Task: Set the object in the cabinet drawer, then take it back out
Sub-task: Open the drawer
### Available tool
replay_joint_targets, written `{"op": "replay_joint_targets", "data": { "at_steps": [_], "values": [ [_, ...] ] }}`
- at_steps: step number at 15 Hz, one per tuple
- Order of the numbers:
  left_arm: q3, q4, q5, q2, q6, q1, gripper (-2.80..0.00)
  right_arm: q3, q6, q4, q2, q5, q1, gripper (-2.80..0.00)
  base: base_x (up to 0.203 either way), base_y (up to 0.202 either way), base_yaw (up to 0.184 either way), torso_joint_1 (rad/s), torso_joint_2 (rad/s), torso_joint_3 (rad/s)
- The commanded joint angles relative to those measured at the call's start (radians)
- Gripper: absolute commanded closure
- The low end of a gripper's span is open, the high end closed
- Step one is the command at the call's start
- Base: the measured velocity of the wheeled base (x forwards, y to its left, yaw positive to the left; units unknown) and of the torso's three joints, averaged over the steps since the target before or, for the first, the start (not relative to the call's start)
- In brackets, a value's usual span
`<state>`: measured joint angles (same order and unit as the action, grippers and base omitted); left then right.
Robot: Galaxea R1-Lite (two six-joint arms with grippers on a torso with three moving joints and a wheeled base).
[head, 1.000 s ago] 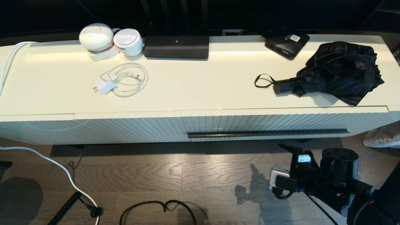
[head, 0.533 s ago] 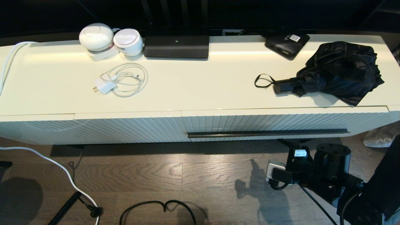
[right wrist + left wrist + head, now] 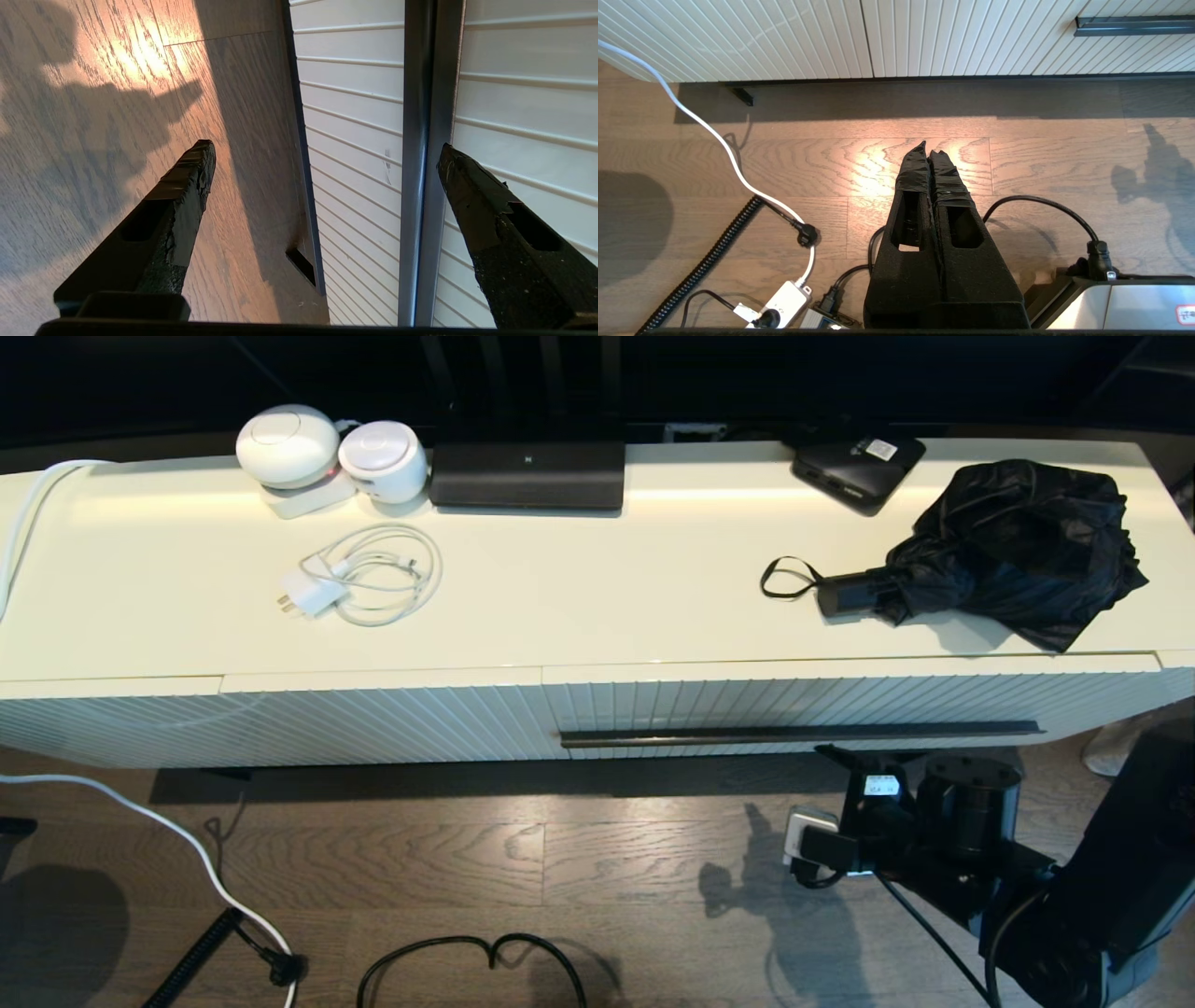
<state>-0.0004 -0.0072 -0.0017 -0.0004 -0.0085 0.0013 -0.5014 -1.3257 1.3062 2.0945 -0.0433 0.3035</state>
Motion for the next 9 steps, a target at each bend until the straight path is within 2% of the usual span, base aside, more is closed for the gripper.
{"op": "replay_joint_targets", "data": {
  "at_steps": [1, 9],
  "values": [
    [-0.001, 0.000, 0.000, -0.003, -0.001, 0.000, 0.00, -0.029, -0.007, -0.021, -0.004, 0.010, -0.008, -2.80, 0.000, 0.000, 0.000, 0.000, 0.00, 0.000],
    [-0.001, 0.000, 0.000, -0.003, -0.001, 0.000, 0.00, -0.159, -0.007, -0.237, -0.046, 0.077, -0.058, -2.80, 0.000, 0.000, 0.000, 0.000, 0.00, 0.000]
  ]
}}
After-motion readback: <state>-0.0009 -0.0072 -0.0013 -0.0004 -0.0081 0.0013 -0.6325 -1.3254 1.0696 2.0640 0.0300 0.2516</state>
